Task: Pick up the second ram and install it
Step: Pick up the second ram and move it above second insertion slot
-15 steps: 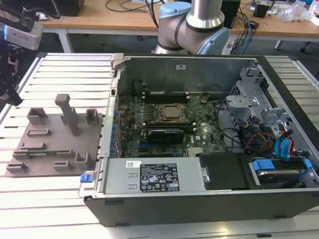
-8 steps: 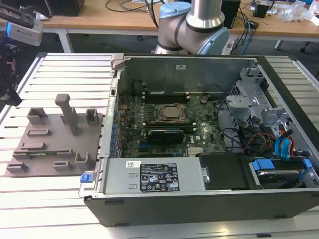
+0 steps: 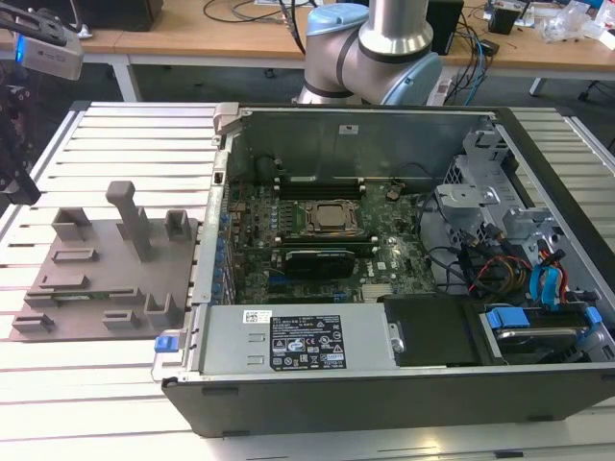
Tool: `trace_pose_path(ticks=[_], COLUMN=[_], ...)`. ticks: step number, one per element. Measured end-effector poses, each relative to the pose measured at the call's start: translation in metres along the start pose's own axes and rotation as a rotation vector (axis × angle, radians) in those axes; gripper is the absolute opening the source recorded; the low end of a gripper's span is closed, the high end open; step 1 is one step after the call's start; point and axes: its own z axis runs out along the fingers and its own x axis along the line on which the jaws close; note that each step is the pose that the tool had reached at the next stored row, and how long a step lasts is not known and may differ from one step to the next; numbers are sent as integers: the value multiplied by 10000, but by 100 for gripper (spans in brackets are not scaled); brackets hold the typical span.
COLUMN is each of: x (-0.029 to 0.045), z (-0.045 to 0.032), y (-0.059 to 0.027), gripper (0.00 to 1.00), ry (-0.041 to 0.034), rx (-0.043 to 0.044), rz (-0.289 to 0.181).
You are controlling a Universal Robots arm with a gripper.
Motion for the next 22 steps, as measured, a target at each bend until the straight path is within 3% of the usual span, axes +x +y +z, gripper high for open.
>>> trace_pose_path(ticks=[5,6,9,22], x=[0,0,0,7], z=[0,0,2,260], y=[0,0,0,-11], gripper=[11,23,30,30], ry=[0,0,0,0], rx=[1,1,1,1], rz=[-2,-3,-4,-5])
